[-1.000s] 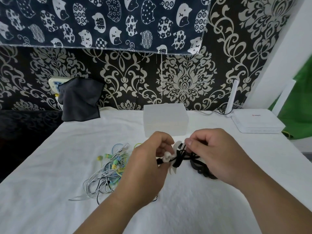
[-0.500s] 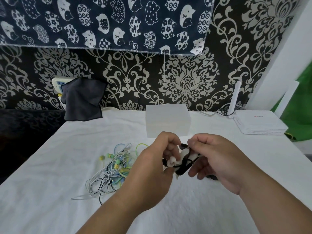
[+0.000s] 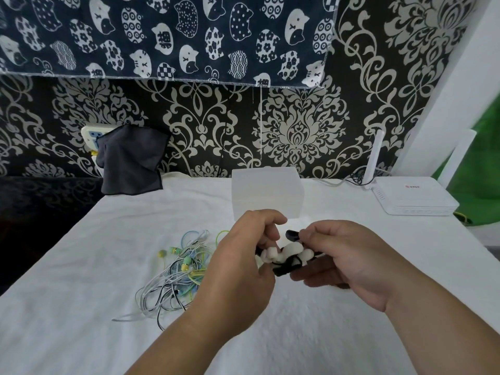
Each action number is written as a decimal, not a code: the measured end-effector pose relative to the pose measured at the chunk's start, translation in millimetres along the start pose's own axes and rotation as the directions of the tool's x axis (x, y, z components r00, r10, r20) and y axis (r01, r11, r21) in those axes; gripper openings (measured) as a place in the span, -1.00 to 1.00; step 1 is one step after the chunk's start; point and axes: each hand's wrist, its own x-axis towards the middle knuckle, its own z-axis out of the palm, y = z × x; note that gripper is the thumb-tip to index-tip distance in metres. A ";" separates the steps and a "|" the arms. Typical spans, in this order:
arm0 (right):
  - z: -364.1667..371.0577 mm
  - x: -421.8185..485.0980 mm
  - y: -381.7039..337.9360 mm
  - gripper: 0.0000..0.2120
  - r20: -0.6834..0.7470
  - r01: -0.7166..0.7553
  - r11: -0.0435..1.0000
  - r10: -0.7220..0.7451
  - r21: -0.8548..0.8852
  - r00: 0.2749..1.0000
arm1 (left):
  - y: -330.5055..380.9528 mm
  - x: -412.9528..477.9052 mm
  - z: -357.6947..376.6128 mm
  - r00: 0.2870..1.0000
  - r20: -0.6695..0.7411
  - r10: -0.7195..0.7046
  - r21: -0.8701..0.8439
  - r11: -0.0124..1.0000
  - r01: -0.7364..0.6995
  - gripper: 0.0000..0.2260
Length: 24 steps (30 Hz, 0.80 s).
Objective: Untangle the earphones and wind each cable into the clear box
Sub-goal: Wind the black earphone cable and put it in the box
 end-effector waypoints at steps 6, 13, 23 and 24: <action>12.8 -3.1 3.4 -0.74 0.140 0.004 1.000 -0.007 0.021 0.990 | 8.0 -2.6 3.7 0.994 -0.005 0.113 0.043 0.993 -0.113 -0.31; 29.4 3.4 13.7 -0.82 -0.173 0.368 0.925 -0.349 0.092 0.921 | 3.2 1.8 4.0 0.915 -0.403 0.006 0.185 0.980 0.076 -0.63; 25.6 8.9 17.9 -0.82 -0.162 0.517 0.811 -0.569 -0.274 0.806 | 6.0 3.3 3.8 0.901 0.051 -0.431 -0.531 0.752 0.390 -0.74; 23.9 8.8 16.8 -0.82 -0.137 0.506 0.820 -0.552 -0.268 0.822 | 4.2 4.9 2.5 0.898 0.081 -0.432 -0.578 0.714 0.395 -0.71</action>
